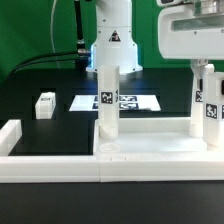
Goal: Assemble desk
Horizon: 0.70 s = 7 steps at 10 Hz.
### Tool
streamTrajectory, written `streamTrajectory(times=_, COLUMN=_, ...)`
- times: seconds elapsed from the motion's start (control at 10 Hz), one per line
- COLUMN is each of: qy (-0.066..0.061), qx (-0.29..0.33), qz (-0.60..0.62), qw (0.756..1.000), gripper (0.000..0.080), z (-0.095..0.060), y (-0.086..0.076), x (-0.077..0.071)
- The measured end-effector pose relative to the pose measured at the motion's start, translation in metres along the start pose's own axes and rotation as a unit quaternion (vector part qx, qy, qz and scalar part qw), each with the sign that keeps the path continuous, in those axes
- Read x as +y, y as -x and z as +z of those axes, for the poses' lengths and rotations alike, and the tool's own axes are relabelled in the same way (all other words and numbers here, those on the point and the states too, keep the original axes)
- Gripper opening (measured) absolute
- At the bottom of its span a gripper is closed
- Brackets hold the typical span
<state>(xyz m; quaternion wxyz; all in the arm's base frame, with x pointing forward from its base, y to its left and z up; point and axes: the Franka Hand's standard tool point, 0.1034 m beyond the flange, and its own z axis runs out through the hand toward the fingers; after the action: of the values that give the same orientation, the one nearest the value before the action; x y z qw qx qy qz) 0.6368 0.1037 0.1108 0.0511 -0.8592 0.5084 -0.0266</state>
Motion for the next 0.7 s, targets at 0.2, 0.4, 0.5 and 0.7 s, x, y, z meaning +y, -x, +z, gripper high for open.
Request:
streamTrajectory(times=0.2, qy=0.004, qx=-0.003, qz=0.057, qw=0.998, gripper=0.0287, z=-0.0001, y=-0.0004, x=-0.0002)
streamTrajectory(times=0.4, qy=0.004, qx=-0.003, qz=0.03, qw=1.0, gripper=0.0338, z=0.0002, y=-0.0005, x=-0.0001)
streamTrajectory(times=0.5, qy=0.004, qx=-0.001, qz=0.011, qw=1.0, gripper=0.0474, z=0.0008, y=0.0008, x=-0.0005)
streamTrajectory(times=0.7, qy=0.002, qx=0.005, qz=-0.088, qw=0.996, gripper=0.0637, z=0.0031, y=0.0086, x=-0.0035)
